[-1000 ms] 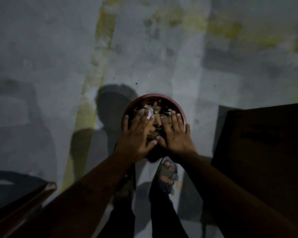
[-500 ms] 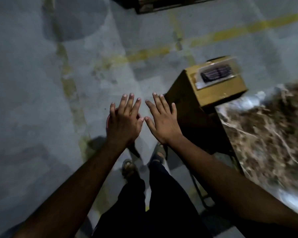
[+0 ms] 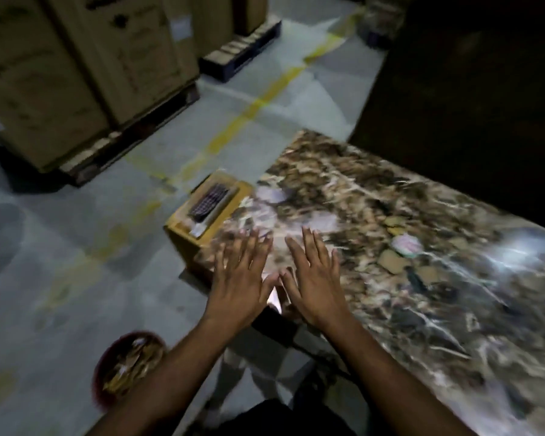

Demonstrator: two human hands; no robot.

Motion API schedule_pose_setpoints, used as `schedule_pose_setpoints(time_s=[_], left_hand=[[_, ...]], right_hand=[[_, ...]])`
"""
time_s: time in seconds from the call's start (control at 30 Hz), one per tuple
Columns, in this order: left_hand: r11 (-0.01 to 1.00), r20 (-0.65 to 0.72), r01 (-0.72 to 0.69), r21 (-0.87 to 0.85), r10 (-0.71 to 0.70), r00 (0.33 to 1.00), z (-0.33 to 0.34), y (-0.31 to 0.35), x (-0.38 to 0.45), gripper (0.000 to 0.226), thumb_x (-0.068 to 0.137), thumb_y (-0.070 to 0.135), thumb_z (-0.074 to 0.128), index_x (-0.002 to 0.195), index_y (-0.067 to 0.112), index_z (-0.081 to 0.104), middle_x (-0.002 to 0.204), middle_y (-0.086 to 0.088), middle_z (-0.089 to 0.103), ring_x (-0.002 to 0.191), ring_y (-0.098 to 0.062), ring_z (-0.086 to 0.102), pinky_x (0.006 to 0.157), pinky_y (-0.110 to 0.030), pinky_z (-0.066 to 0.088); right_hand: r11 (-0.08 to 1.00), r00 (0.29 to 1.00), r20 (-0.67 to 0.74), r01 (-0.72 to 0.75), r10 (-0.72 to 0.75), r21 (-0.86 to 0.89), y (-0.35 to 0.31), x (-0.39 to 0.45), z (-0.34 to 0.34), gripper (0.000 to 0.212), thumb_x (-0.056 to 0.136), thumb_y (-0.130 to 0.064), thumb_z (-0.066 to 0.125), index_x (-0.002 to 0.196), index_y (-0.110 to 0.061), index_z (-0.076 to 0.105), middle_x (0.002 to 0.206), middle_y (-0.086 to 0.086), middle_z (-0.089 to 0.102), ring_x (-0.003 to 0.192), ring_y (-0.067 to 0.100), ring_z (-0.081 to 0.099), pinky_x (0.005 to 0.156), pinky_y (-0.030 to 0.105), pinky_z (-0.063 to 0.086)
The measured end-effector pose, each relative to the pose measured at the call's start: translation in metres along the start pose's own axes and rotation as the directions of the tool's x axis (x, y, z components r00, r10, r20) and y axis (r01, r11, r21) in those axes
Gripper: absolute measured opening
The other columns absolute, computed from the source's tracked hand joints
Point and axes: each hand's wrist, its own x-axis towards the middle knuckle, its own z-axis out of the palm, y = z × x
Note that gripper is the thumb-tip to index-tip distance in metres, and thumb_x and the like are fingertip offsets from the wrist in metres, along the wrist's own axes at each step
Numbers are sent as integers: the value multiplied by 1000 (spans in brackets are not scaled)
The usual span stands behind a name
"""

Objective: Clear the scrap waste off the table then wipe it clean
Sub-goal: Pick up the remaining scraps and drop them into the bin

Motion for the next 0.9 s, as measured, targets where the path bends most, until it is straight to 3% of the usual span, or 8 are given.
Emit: schedule_pose_setpoints(time_s=[0.1, 0.23, 0.37, 0.5, 0.57, 0.67, 0.77, 0.9], left_hand=[[994, 61, -106, 2, 106, 992, 18, 71, 57, 65, 100, 58, 23, 157, 28, 22, 162, -8, 35, 148, -31, 33, 117, -55, 26], [979, 116, -203, -7, 203, 972, 43, 144, 109, 64, 100, 59, 24, 156, 29, 27, 162, -5, 34, 147, -29, 33, 114, -56, 34], [962, 252, -271, 19, 258, 933, 74, 172, 137, 68, 98, 65, 27, 157, 30, 27, 160, -4, 37, 146, -31, 34, 113, -55, 33], [963, 369, -269, -27, 259, 892, 110, 163, 144, 82, 94, 76, 24, 161, 31, 11, 169, -3, 9, 156, -30, 7, 122, -54, 12], [956, 455, -290, -44, 278, 846, 128, 155, 143, 88, 93, 78, 27, 162, 29, 1, 168, -1, -10, 156, -28, -6, 121, -47, -3], [930, 507, -368, -3, 319, 801, 148, 148, 141, 91, 94, 78, 28, 162, 20, 9, 169, -9, 5, 155, -31, 13, 119, -47, 6], [923, 508, -384, -27, 343, 790, 160, 154, 150, 87, 97, 74, 26, 162, 17, 14, 169, -8, 7, 155, -29, 15, 120, -49, 7], [888, 447, -452, -88, 440, 779, 171, 171, 189, 101, 90, 84, 29, 162, 15, 11, 170, -8, 1, 156, -30, 4, 121, -50, 6]], right_hand=[[992, 991, -28, -129, 128, -7, 85, -12, -27, 65, 99, -61, 13, 160, -38, 8, 170, -4, -11, 156, 16, -12, 123, 52, -3], [958, 958, -16, -288, 288, -5, 174, -27, -49, 63, 101, -61, 23, 159, -39, 13, 171, -2, -4, 157, 21, -2, 123, 58, 7], [925, 926, -4, -377, 378, 51, 238, -41, -56, 71, 94, -68, 20, 159, -38, 15, 170, -2, -11, 157, 22, -5, 122, 52, 8], [867, 870, 60, -493, 490, 77, 291, -46, -37, 80, 91, -72, 29, 160, -36, 10, 168, 0, -19, 154, 19, -17, 124, 49, -6], [831, 833, 89, -552, 545, 74, 306, -49, -22, 84, 92, -73, 33, 161, -34, 2, 165, 1, -26, 154, 22, -21, 123, 48, -10], [789, 785, 82, -612, 614, -50, 307, -50, 1, 85, 95, -72, 20, 162, -25, -4, 166, 7, -23, 156, 30, -14, 124, 53, -7], [739, 738, 51, -668, 673, -90, 293, -29, 9, 78, 100, -63, 14, 163, -16, 8, 169, 13, -2, 156, 34, -1, 123, 57, -4], [811, 811, 46, -577, 583, -96, 286, 17, 6, 68, 105, -50, 18, 163, -19, 0, 170, 5, -11, 155, 26, -16, 122, 60, -7]])
